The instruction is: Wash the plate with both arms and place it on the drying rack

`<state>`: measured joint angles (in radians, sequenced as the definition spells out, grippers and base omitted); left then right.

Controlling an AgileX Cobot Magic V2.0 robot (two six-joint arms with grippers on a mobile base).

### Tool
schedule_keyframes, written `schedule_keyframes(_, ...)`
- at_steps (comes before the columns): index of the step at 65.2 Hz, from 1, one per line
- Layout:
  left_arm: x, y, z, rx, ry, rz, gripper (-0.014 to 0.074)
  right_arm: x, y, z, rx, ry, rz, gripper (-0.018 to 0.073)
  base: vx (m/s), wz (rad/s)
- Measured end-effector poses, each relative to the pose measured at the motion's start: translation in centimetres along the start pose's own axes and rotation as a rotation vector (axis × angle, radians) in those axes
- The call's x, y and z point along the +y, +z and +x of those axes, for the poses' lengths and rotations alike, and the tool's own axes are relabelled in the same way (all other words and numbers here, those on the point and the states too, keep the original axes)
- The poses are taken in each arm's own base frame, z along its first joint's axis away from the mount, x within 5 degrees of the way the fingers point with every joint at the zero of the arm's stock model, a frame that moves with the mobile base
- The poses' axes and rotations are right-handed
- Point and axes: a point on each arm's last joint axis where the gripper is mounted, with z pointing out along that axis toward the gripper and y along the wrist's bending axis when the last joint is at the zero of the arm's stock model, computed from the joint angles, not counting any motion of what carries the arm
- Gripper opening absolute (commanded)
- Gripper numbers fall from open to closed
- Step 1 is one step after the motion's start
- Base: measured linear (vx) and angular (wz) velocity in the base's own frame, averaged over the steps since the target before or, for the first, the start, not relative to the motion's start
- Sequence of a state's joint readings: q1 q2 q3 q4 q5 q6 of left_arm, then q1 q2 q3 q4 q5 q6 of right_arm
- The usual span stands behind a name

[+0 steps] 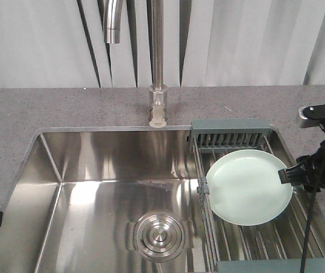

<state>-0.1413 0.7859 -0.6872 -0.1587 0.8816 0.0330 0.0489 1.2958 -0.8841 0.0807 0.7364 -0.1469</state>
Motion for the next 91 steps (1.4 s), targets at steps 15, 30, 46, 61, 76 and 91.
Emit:
schedule_keyframes(15,0.0,0.0,0.0,0.000,0.000,0.000,0.0488,0.8,-4.1,3.4,-0.030,-0.028,-0.028,0.0348,0.00,0.00)
schedule_keyframes(30,0.0,0.0,0.0,0.000,0.000,0.000,0.0488,1.4,-6.6,7.5,-0.069,-0.034,-0.039,0.0348,0.00,0.00)
schedule_keyframes(46,0.0,0.0,0.0,0.000,0.000,0.000,0.0488,2.2,-8.2,10.9,-0.160,-0.018,-0.073,0.0348,0.00,0.00)
schedule_keyframes(61,0.0,0.0,0.0,0.000,0.000,0.000,0.0488,2.4,-9.3,12.6,-0.229,-0.026,-0.069,0.0348,0.00,0.00)
schedule_keyframes(76,0.0,0.0,0.0,0.000,0.000,0.000,0.0488,2.5,-9.8,12.9,-0.260,-0.030,-0.067,0.0348,0.00,0.00)
schedule_keyframes(91,0.0,0.0,0.0,0.000,-0.002,0.003,0.0488,2.5,-9.8,13.0,-0.257,-0.029,-0.068,0.0348,0.00,0.00)
